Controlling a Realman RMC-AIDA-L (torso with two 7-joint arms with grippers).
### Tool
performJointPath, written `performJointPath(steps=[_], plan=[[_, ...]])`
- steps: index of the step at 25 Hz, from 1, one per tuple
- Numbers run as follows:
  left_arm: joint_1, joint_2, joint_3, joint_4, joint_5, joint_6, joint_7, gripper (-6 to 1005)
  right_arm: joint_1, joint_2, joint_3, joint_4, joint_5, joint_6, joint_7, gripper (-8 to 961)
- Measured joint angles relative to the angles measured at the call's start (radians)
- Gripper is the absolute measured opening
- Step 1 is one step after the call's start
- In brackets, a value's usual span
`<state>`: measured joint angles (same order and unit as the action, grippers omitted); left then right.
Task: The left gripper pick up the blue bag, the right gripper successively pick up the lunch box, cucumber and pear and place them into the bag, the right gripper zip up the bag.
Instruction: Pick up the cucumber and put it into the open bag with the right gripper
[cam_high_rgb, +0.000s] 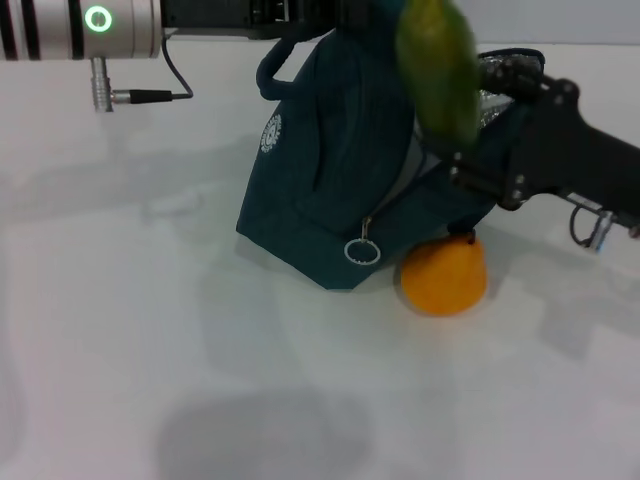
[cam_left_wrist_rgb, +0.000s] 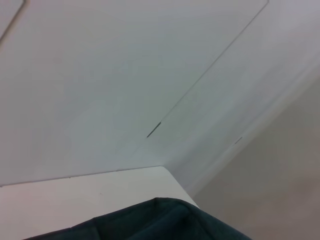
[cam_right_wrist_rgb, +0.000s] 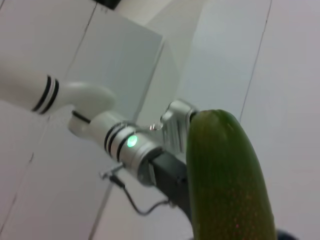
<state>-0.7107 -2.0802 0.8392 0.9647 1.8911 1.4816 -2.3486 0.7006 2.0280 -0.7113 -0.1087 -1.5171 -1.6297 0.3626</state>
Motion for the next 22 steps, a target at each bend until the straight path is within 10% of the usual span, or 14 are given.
performJointPath(steps=[22], plan=[[0.004,0.001,0.0,0.0,0.0,0.0,0.0,75,-0.034,-0.009,-0.08,-0.017,-0.009,0.144,0.056,639]])
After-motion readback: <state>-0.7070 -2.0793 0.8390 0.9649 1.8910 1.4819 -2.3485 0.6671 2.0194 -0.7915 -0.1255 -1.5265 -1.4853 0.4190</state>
